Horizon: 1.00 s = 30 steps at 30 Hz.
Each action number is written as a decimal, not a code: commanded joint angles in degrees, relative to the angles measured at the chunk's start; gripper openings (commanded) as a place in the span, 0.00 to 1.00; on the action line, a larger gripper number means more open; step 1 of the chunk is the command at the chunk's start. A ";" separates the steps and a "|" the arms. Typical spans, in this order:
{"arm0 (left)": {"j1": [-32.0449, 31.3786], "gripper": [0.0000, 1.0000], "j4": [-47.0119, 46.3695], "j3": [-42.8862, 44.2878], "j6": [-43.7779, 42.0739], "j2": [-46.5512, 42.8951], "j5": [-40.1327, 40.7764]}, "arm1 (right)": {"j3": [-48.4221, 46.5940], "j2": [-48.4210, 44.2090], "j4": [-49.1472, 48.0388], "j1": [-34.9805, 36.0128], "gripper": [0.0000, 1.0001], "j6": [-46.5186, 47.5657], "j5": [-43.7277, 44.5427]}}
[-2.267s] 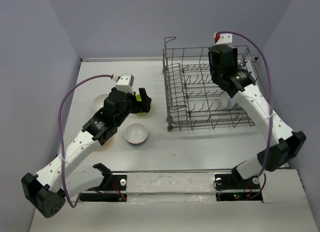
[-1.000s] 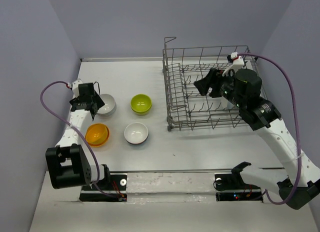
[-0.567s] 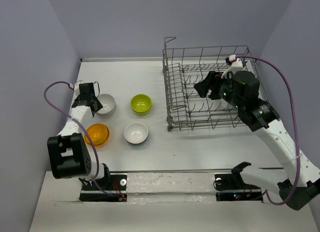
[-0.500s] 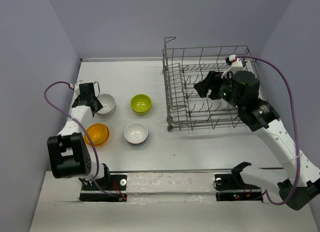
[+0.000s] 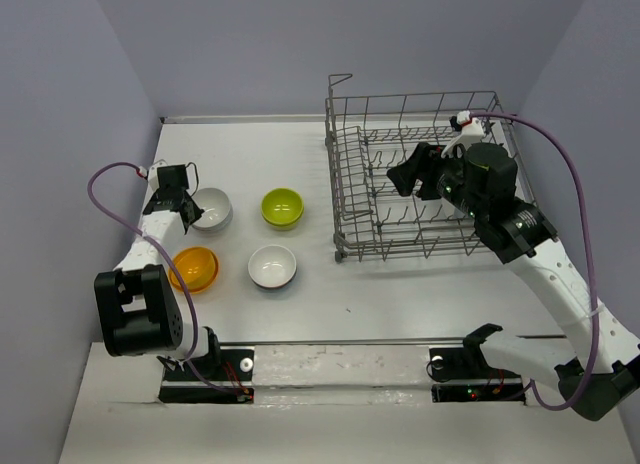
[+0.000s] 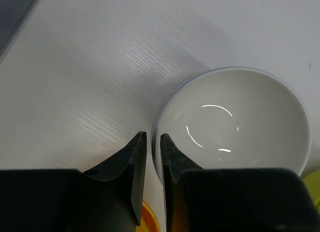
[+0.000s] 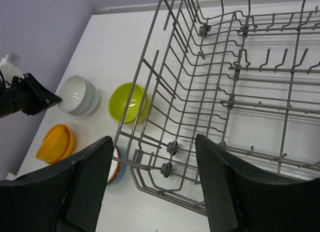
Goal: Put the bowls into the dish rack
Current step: Pick up the bowl from the bowl.
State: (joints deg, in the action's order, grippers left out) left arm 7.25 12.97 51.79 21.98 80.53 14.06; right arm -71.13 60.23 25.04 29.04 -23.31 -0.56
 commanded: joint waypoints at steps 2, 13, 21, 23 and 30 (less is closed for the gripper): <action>0.31 0.27 -0.93 2.53 -0.09 0.06 0.17 | 0.29 -1.43 -3.24 0.49 0.72 1.07 -0.23; 0.31 0.33 1.44 4.11 0.08 2.09 -1.14 | 0.65 -2.04 -3.15 0.49 0.73 1.34 -0.32; 0.23 0.14 1.18 3.93 -0.09 1.56 -1.85 | 0.73 -1.96 -3.15 0.49 0.73 1.25 -0.58; 0.23 0.04 1.27 4.02 -0.18 1.30 -2.11 | 0.65 -1.87 -3.15 0.49 0.73 1.25 -0.59; 0.31 0.00 1.62 4.11 -0.62 -2.74 -2.38 | 0.73 -1.96 -3.06 0.49 0.73 1.34 -0.50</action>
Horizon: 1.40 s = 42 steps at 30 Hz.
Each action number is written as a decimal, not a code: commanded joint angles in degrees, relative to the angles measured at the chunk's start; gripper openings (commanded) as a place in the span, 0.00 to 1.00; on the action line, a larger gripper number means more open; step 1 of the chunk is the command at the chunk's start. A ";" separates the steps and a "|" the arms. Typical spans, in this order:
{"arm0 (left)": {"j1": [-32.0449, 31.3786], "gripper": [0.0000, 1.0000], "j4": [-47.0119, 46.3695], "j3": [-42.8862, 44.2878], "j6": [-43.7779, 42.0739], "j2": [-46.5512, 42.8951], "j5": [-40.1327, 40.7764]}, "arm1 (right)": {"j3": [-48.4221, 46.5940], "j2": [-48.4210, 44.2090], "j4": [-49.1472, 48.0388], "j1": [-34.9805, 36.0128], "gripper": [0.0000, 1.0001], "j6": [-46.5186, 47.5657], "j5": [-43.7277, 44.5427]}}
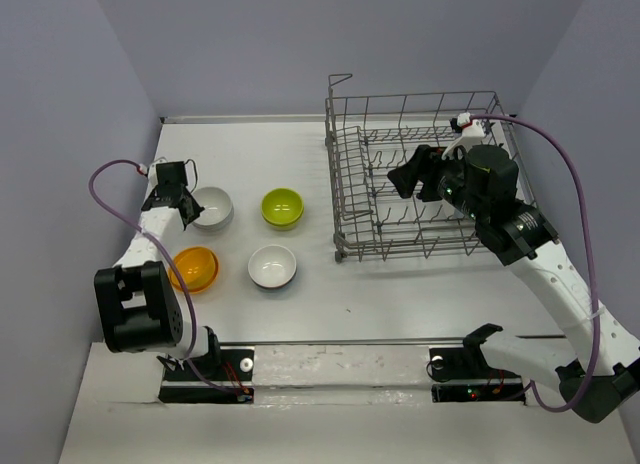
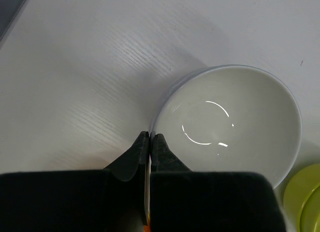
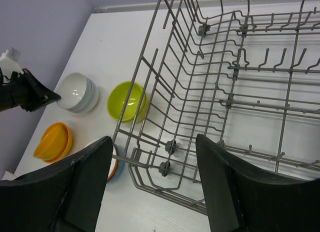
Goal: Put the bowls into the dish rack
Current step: Pick up the bowl from the bowl, then pass from the left arm to the right
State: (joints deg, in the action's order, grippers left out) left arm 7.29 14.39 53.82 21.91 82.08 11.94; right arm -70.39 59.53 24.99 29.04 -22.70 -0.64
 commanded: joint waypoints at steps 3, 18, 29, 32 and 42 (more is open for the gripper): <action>0.18 0.00 1.07 2.95 -0.99 -5.97 -0.26 | -0.01 -0.82 -3.02 0.49 0.73 0.64 -0.58; -2.54 0.00 2.30 9.36 -0.38 -16.59 -5.80 | -9.12 7.51 -1.62 1.19 0.69 -0.94 -7.34; -14.05 0.00 8.10 16.31 -0.55 -21.08 0.09 | -33.83 30.98 6.10 19.47 0.68 1.51 5.90; -16.34 0.00 8.90 16.93 -0.55 -21.96 1.41 | -39.81 35.38 7.44 21.67 0.67 2.39 9.42; -20.91 0.00 9.95 16.05 -0.47 -24.16 2.29 | -48.69 46.20 9.81 26.25 0.65 4.15 23.05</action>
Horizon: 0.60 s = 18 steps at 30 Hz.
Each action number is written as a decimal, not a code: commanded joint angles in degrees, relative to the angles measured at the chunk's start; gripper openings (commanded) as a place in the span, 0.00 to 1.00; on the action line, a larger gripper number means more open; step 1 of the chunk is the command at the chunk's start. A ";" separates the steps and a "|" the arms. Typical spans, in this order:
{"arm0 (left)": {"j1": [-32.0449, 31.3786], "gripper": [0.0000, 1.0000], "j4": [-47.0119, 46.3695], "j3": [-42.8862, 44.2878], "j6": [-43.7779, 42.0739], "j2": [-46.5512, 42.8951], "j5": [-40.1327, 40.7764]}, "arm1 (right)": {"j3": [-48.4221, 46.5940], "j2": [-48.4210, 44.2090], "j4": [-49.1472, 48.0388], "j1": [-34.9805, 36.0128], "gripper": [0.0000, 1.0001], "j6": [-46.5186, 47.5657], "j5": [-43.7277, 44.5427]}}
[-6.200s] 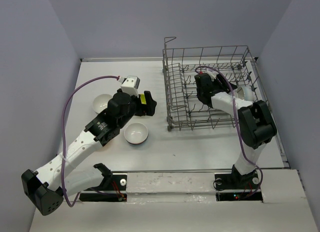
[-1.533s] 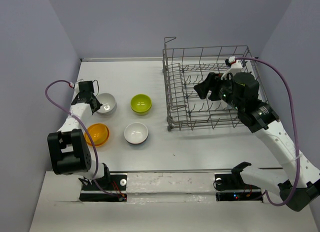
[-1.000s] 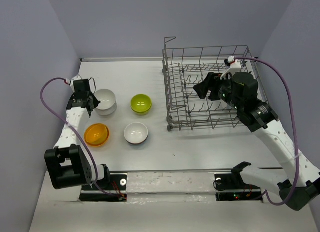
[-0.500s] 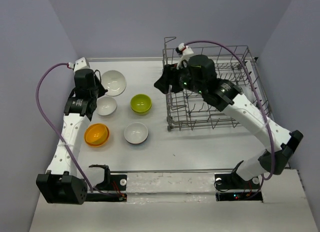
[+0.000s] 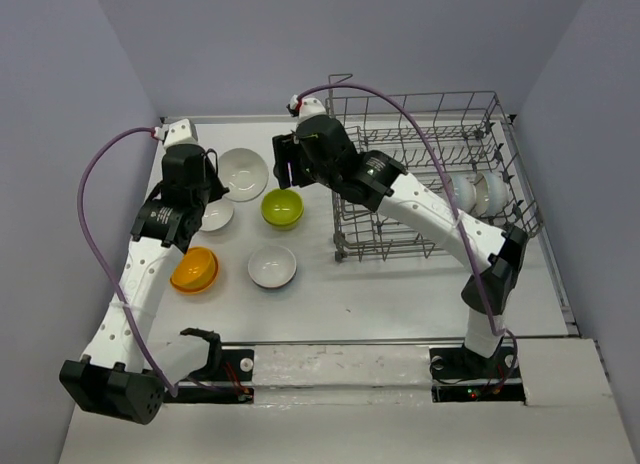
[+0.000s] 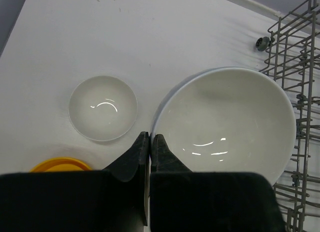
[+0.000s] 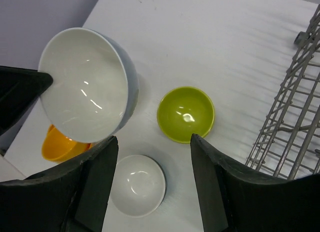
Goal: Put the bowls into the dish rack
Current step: Pass from the left arm to the right
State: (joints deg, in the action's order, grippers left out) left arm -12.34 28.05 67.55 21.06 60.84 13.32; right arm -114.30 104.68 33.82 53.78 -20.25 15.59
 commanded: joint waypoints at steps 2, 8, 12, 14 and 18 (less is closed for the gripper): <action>-2.77 0.00 -3.62 1.98 0.82 -3.09 1.35 | -6.63 3.06 1.77 2.12 0.65 2.06 8.22; -6.12 0.00 -3.62 1.62 1.53 -2.83 3.46 | -8.04 5.18 1.68 2.12 0.65 1.97 9.28; -7.52 0.00 -3.44 1.36 1.97 -2.83 4.26 | -8.04 5.88 1.68 2.64 0.64 2.06 9.63; -8.31 0.00 -3.44 1.27 2.23 -3.01 4.78 | -7.87 6.14 1.60 2.65 0.62 1.97 10.15; -9.46 0.00 -3.27 1.27 2.67 -3.09 5.57 | -7.52 6.32 1.51 2.65 0.59 1.88 10.60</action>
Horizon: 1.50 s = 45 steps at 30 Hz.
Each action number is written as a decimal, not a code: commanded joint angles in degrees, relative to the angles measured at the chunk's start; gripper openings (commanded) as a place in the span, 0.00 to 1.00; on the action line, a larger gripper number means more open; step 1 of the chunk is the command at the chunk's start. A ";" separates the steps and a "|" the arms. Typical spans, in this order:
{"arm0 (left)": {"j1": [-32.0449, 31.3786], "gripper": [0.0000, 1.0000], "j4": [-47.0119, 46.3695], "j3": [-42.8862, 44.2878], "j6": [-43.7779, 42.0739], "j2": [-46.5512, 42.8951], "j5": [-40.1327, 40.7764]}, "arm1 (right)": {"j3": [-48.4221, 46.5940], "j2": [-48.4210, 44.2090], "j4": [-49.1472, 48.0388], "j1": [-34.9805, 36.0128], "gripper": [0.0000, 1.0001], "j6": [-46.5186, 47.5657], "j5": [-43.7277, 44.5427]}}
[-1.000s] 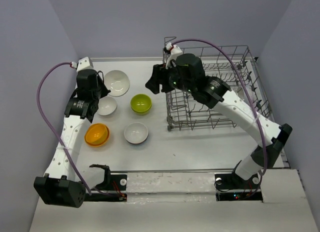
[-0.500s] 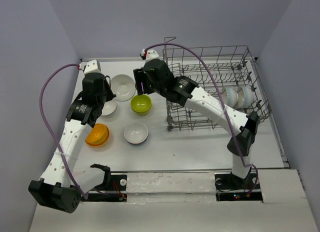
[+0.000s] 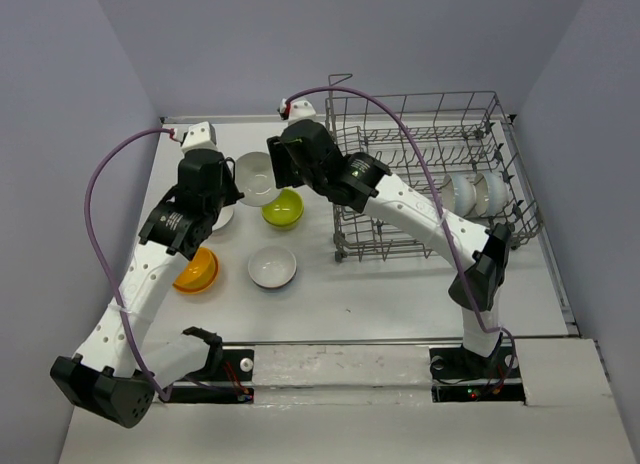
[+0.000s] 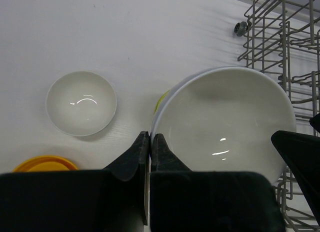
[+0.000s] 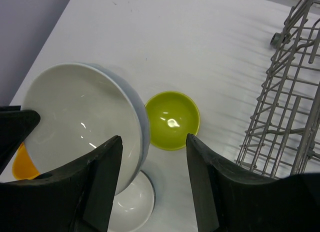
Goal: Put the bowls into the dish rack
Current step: Pass from the left arm to the right
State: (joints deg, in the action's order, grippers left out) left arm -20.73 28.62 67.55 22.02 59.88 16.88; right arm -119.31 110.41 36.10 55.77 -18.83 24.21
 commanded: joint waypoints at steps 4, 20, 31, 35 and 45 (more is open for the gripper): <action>-1.86 0.00 -3.66 1.36 1.89 -1.87 2.54 | -2.42 0.86 -0.94 0.66 0.58 0.55 1.81; -2.82 0.00 -3.57 1.36 2.06 -2.05 3.33 | -1.81 1.21 -1.21 0.66 0.41 0.81 2.07; -3.09 0.00 -3.31 1.62 1.97 -2.31 3.51 | -1.46 1.74 -1.55 0.66 0.40 0.64 1.72; -3.17 0.00 -3.31 1.88 2.06 -2.31 3.51 | -1.46 2.35 -1.47 0.66 0.40 0.55 1.19; -3.26 0.00 -3.13 2.24 1.80 -2.40 3.59 | -1.81 3.32 -1.55 0.66 0.36 0.46 1.37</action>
State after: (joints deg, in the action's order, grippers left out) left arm -23.68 29.71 67.55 22.85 59.81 19.38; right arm -119.31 113.89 36.03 55.96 -18.76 25.04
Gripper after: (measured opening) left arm 0.080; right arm 0.390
